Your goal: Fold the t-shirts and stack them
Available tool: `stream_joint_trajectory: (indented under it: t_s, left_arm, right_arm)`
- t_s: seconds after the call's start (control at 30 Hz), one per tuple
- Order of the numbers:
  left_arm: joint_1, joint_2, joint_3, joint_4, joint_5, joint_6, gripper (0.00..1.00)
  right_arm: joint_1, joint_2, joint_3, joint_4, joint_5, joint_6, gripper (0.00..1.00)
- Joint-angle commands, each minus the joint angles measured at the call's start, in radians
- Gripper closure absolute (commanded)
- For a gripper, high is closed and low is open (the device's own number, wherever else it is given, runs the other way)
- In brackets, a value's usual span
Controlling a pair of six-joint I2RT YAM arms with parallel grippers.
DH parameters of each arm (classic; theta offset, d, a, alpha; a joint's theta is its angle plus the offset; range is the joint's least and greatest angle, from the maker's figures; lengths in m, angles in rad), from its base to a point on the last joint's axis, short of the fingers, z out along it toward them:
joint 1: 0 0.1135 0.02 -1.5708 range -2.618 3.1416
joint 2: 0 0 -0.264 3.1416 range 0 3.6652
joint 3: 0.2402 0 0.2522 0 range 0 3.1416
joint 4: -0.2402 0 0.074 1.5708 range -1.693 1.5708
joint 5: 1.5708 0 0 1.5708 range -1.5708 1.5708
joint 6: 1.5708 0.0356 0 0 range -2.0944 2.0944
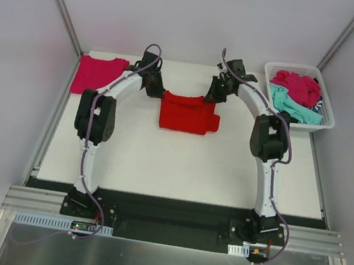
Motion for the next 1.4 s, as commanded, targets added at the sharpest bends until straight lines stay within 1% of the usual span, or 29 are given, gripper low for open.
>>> stream_joint_trajectory:
  t_s: [0.0,0.03,0.1,0.23,0.33,0.47,0.57,0.67,0.73,0.8,0.83,0.87,0.93,1.0,1.03,1.07,1.1,1.13,1.17,1.2,1.23,1.27,1.33,1.37]
  left_arm:
    - [0.014,-0.008,0.054,-0.015,-0.038,0.039,1.00]
    - [0.014,-0.010,0.060,-0.012,-0.060,0.054,1.00]
    - [0.026,0.001,0.098,-0.012,-0.058,0.062,1.00]
    - [0.046,0.031,0.166,-0.013,-0.046,0.074,1.00]
    - [0.049,0.036,0.192,-0.012,-0.055,0.090,1.00]
    - [0.057,0.080,0.281,-0.009,-0.046,0.105,1.00]
    - [0.057,0.096,0.315,-0.006,-0.048,0.120,1.00]
    - [0.057,0.070,0.303,-0.004,-0.037,0.123,1.00]
    - [0.055,0.035,0.242,0.011,-0.025,0.111,1.00]
    - [0.052,-0.031,0.191,0.028,-0.017,0.103,1.00]
    - [0.047,-0.056,0.165,0.034,-0.019,0.097,1.00]
    - [0.040,-0.108,0.110,0.046,-0.014,0.096,1.00]
    - [0.027,-0.163,0.059,0.048,-0.012,0.091,1.00]
    - [0.006,-0.258,-0.025,0.048,-0.003,0.090,1.00]
    - [-0.005,-0.292,-0.055,0.048,-0.008,0.084,1.00]
    - [-0.012,-0.362,-0.117,0.045,-0.003,0.079,1.00]
    - [-0.031,-0.401,-0.153,0.043,-0.009,0.074,1.00]
    - [-0.038,-0.439,-0.189,0.037,-0.012,0.058,1.00]
    - [-0.043,-0.515,-0.263,0.036,-0.003,0.050,1.00]
    - [-0.055,-0.557,-0.303,0.030,-0.003,0.042,1.00]
    - [-0.063,-0.600,-0.381,0.030,-0.002,0.021,1.00]
    - [-0.071,-0.681,-0.418,0.028,0.001,0.014,1.00]
    - [-0.097,-0.763,-0.513,0.014,-0.009,-0.011,1.00]
    - [-0.107,-0.837,-0.539,0.005,-0.017,-0.016,1.00]
  right_arm:
    - [-0.019,-0.031,0.006,0.020,-0.002,-0.026,0.99]
    - [-0.019,-0.040,-0.003,0.042,0.000,-0.032,0.99]
    - [-0.027,-0.037,0.008,0.046,-0.011,-0.039,0.99]
    - [-0.036,-0.014,0.098,0.021,-0.025,-0.046,0.99]
    - [-0.038,-0.020,0.106,0.033,-0.031,-0.090,0.99]
    - [-0.048,0.000,0.159,0.037,-0.040,-0.093,0.99]
    - [-0.047,-0.011,0.156,0.052,-0.057,-0.116,0.99]
    - [-0.045,-0.058,0.106,0.058,-0.052,-0.138,0.99]
    - [-0.038,-0.100,0.023,0.078,-0.043,-0.151,0.99]
    - [-0.021,-0.173,-0.036,0.095,-0.025,-0.156,0.99]
    - [-0.015,-0.199,-0.105,0.113,-0.023,-0.156,0.99]
    - [-0.001,-0.227,-0.138,0.122,-0.023,-0.154,0.99]
    - [0.014,-0.313,-0.237,0.138,-0.005,-0.150,0.99]
    - [0.045,-0.380,-0.311,0.144,0.023,-0.148,0.99]
    - [0.056,-0.447,-0.342,0.145,0.030,-0.147,0.99]
    - [0.079,-0.480,-0.407,0.145,0.038,-0.144,0.99]
    - [0.090,-0.514,-0.437,0.142,0.059,-0.133,0.99]
    - [0.100,-0.587,-0.472,0.136,0.067,-0.127,0.99]
    - [0.119,-0.620,-0.532,0.133,0.072,-0.119,0.99]
    - [0.129,-0.661,-0.567,0.124,0.093,-0.107,0.99]
    - [0.139,-0.730,-0.596,0.112,0.104,-0.098,0.99]
    - [0.158,-0.770,-0.653,0.100,0.127,-0.093,0.99]
    - [0.174,-0.843,-0.711,0.081,0.145,-0.069,0.99]
    - [0.189,-0.921,-0.744,0.073,0.156,-0.059,0.99]
